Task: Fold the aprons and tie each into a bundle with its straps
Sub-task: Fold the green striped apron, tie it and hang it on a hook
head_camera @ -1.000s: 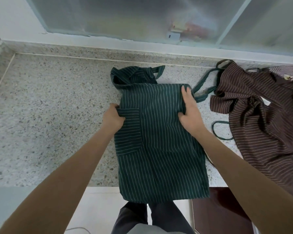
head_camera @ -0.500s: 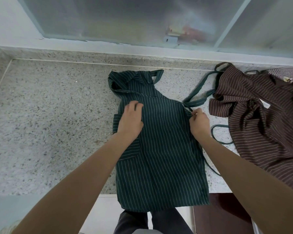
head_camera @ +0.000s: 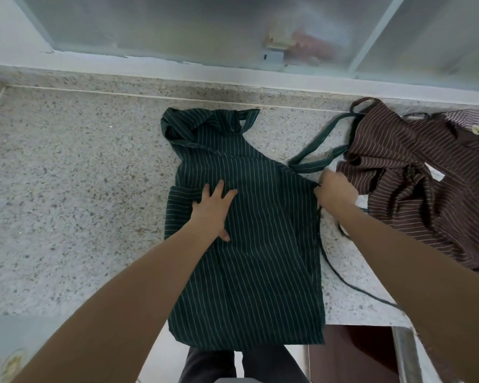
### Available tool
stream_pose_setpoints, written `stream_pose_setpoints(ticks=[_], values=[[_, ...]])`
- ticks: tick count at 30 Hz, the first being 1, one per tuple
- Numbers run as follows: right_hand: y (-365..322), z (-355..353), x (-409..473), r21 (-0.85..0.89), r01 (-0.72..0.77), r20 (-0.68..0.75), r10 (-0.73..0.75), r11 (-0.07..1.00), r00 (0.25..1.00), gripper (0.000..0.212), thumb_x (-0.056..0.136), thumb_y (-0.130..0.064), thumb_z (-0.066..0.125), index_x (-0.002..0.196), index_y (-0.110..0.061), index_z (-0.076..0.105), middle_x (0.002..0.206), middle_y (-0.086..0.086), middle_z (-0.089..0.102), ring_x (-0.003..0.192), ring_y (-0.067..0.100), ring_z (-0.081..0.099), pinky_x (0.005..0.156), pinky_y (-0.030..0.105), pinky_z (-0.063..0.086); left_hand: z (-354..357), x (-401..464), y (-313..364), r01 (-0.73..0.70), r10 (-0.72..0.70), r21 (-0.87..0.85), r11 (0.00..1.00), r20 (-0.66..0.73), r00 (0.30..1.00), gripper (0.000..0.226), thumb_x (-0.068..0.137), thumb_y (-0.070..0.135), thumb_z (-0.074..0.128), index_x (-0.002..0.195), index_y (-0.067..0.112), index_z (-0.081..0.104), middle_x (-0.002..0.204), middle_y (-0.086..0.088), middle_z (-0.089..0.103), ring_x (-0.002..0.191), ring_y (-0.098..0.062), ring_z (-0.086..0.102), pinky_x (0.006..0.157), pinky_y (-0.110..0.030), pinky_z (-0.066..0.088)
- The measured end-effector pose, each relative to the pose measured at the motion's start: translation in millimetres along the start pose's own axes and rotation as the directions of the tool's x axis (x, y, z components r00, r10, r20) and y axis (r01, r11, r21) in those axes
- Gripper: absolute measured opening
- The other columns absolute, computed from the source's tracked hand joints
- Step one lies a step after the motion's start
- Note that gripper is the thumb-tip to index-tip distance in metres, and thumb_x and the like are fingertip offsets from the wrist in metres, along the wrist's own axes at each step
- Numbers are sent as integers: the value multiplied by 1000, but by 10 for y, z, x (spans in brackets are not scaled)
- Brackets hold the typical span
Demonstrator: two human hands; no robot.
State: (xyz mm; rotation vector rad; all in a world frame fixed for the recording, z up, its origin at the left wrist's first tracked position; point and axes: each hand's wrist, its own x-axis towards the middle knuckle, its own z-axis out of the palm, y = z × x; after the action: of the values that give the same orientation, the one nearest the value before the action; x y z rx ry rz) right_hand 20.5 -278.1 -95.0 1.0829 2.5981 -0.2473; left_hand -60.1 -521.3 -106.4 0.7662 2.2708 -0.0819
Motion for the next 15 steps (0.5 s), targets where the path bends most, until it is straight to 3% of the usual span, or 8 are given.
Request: stream_pose_setpoints(ticks=[5, 8, 12, 15], values=[[241, -244, 121, -100, -55, -98, 46, 993, 994, 34, 92, -7, 50, 125, -4, 43, 128, 21, 40, 106, 41, 55, 74, 41, 42, -2, 16, 80, 51, -51, 58, 997, -8, 999, 120, 62, 28, 86, 148, 26, 3, 157, -8, -11, 143, -40, -3, 107, -59, 29], [245, -188, 72, 26, -37, -83, 39, 999, 996, 40, 90, 4, 45, 128, -3, 37, 130, 24, 35, 104, 43, 54, 75, 41, 42, 0, 23, 110, 73, -71, 79, 994, -19, 997, 120, 62, 28, 87, 148, 26, 4, 157, -8, -10, 143, -40, -1, 106, -57, 30], [54, -11, -135, 212, 168, -202, -125, 963, 971, 39, 86, 10, 47, 122, -2, 43, 127, 22, 32, 100, 34, 49, 76, 31, 39, -8, 36, 134, 90, -88, 88, 992, -19, 996, 120, 62, 27, 87, 148, 26, 3, 157, -8, -8, 143, -40, -1, 108, -55, 29], [-224, 78, -160, 322, 262, -1, -276, 910, 961, 25, 94, -8, 48, 119, -4, 48, 121, 16, 46, 94, 28, 52, 74, 32, 41, 9, 31, 97, 72, -71, 78, 994, -15, 997, 119, 62, 31, 86, 148, 28, 4, 157, -7, -7, 143, -38, 0, 110, -55, 24]])
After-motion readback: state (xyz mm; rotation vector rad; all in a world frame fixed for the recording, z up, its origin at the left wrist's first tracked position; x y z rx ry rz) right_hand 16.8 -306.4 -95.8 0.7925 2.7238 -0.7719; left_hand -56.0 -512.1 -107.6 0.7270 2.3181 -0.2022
